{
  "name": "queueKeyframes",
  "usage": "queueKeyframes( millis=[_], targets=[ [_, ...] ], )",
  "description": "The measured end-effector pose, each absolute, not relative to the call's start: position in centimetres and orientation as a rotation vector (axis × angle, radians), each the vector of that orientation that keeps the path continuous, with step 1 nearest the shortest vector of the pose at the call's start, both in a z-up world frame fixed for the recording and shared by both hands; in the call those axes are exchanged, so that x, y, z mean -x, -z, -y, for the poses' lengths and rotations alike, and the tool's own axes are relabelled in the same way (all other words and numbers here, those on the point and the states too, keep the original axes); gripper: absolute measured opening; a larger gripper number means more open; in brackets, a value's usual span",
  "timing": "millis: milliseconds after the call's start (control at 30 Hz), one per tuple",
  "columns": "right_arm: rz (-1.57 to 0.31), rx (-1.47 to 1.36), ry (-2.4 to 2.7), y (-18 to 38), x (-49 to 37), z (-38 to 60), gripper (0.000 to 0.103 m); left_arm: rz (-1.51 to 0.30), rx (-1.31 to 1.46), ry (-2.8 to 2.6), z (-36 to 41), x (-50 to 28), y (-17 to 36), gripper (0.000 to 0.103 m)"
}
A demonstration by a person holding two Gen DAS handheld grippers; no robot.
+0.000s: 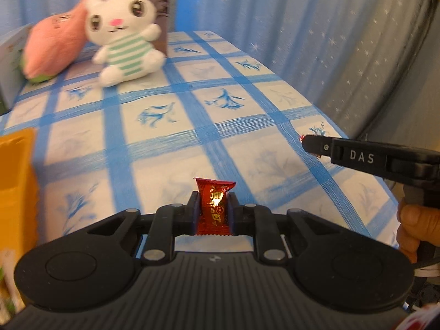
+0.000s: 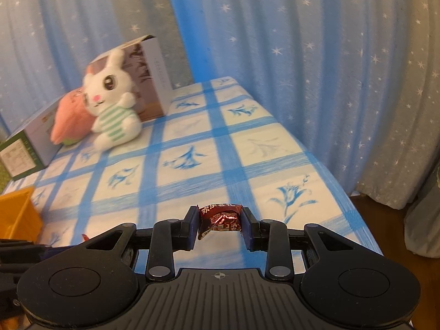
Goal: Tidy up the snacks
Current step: 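Carry both held red candies over the orange tray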
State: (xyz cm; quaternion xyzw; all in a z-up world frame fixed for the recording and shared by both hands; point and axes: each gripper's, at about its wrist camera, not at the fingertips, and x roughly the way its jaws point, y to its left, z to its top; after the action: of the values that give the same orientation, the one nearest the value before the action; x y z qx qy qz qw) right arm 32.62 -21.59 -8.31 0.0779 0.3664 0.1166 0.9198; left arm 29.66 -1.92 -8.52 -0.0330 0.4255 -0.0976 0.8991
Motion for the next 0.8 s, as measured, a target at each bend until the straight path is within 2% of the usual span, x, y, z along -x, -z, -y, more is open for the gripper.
queueKeyframes(
  millis=[800],
  targets=[
    [-0.765, -0.124, -0.423, 2.1, -12.6, 13.1, 0.033, -0.797, 0.17, 0.029, -6.3, -9.2, 0.7, 0.018]
  ],
)
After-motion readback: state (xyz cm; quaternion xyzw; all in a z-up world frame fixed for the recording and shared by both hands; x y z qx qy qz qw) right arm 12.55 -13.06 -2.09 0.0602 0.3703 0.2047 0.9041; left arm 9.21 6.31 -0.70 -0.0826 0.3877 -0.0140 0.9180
